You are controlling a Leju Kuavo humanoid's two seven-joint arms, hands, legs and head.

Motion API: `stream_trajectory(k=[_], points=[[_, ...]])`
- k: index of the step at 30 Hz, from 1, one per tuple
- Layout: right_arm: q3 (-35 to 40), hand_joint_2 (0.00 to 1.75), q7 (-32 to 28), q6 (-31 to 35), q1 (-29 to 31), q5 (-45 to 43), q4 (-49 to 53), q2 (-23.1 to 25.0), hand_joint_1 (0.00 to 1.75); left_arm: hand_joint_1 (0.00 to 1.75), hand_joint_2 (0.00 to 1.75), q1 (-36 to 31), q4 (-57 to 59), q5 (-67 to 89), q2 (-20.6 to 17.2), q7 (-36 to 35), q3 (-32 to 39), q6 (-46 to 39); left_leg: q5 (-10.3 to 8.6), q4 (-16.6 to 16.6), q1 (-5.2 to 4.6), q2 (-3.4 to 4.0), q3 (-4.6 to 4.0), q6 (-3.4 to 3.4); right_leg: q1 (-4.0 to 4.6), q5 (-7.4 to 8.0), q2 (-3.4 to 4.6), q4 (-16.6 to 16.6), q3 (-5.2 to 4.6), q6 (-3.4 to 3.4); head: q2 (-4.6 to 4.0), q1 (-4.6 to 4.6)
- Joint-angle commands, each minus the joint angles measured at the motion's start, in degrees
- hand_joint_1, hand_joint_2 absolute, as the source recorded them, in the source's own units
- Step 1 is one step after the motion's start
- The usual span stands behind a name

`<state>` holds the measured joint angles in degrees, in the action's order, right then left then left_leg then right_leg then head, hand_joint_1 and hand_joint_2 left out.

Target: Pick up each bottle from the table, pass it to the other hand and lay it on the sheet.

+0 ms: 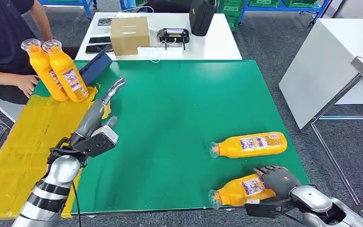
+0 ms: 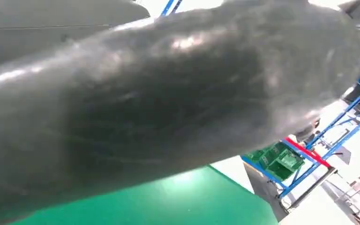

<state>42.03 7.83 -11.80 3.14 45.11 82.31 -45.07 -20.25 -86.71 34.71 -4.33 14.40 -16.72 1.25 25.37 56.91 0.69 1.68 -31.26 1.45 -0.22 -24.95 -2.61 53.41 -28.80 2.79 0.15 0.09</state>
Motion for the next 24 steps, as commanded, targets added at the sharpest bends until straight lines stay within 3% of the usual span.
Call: stream_trajectory(k=[1, 4, 5, 6, 8, 11, 12, 13, 17, 19, 24], points=[[1.4, 1.75, 1.2, 2.0, -8.3, -5.2, -6.5, 6.1, 1.75, 0.00, 0.00, -0.2, 3.0, -0.6, -0.5, -0.6, 0.0, -0.3, -0.15, -0.1, 0.10, -0.45, -0.20, -0.03, 0.10, 0.07, -0.24, -0.2, -0.04, -0.08, 0.00, 0.02], [-2.5, 1.75, 1.3, 4.8, -8.0, -6.3, -5.9, 10.4, 1.75, 0.00, 0.00, 2.0, 0.9, -2.9, -0.2, -1.2, 2.0, 0.9, -0.26, -0.2, 0.04, -0.44, -0.39, -0.08, 0.06, 0.17, -0.10, -0.2, -0.23, -0.12, 0.00, 0.00], [-7.0, 1.75, 0.8, 6.9, -8.2, -8.3, -4.7, 14.4, 1.75, 0.00, 0.00, 3.4, -0.4, -5.1, 0.1, -2.3, 3.3, 2.5, -0.29, -0.3, 0.00, -0.46, -0.46, -0.11, 0.02, 0.20, -0.07, -0.2, -0.32, -0.13, 0.00, 0.02], [-9.2, 1.75, 1.4, 6.5, -8.8, -8.8, -3.2, 16.0, 1.75, 0.00, 0.00, 4.8, -1.6, -7.0, 0.0, -3.0, 4.3, 3.6, 0.01, -0.1, 0.13, -0.03, -0.09, -0.10, 0.14, 0.10, 0.12, -0.2, 0.00, -0.06, 0.00, 0.00], [-9.7, 1.75, 1.9, 5.9, -9.6, -8.6, -2.0, 16.1, 1.75, 0.00, 0.00, 5.9, -1.7, -7.3, -0.4, -2.4, 4.8, 3.8, -0.01, -0.2, 0.07, 0.08, -0.23, -0.22, 0.10, 0.19, 0.29, -0.2, -0.19, -0.09, 0.00, 0.02], [-18.6, 1.75, -2.3, 8.6, -12.9, -16.3, 4.5, 21.7, 1.75, 0.00, 0.00, 10.0, -4.2, -18.4, 0.5, -4.3, 8.4, 9.3, 0.12, -0.2, 0.14, 0.37, -0.20, -0.31, 0.19, 0.12, 0.57, -0.1, -0.27, -0.09, 0.00, -0.02], [-22.0, 1.75, -6.1, 8.5, -13.5, -21.1, 8.7, 25.0, 1.75, 0.00, 1.75, 12.2, -5.5, -27.0, 1.2, -6.6, 10.3, 12.7, 0.08, -0.2, 0.11, 0.39, -0.23, -0.35, 0.16, 0.14, 0.70, -0.1, -0.37, -0.14, 0.00, -0.02], [-25.8, 1.75, -7.4, 7.1, -13.6, -26.6, 13.3, 29.4, 1.75, 0.00, 1.75, 14.6, -7.5, -34.0, 1.6, -7.7, 11.8, 14.8, 0.14, -0.2, 0.13, 0.49, -0.21, -0.34, 0.19, 0.11, 0.73, 0.0, -0.35, -0.11, 0.00, 0.02], [-30.0, 1.75, -9.2, 7.0, -10.9, -32.3, 21.9, 40.8, 1.75, 0.00, 1.75, 19.4, -12.9, -45.4, 4.7, -7.2, 11.8, 17.4, 0.14, -0.1, 0.16, 0.84, -0.60, -0.42, 0.21, 0.09, 1.08, 0.3, -0.29, -0.19, 0.00, 0.02], [-30.0, 1.75, -9.2, 8.1, -9.5, -33.6, 23.2, 43.8, 1.75, 0.00, 1.75, 19.5, -14.1, -44.4, 5.4, -7.4, 9.0, 17.3, 0.06, 0.0, 0.07, 0.70, -1.03, -0.53, 0.15, 0.09, 0.91, 0.7, -0.79, -0.28, 0.00, -0.07], [-29.1, 1.75, -9.8, 9.8, -8.4, -33.1, 23.2, 44.9, 1.75, 0.00, 1.75, 19.4, -14.9, -44.7, 5.9, -7.5, 5.4, 17.0, -0.27, 0.0, -0.12, 0.01, -1.74, -0.46, -0.04, 0.06, 0.30, 0.9, -1.46, -0.22, 0.00, -0.02]])
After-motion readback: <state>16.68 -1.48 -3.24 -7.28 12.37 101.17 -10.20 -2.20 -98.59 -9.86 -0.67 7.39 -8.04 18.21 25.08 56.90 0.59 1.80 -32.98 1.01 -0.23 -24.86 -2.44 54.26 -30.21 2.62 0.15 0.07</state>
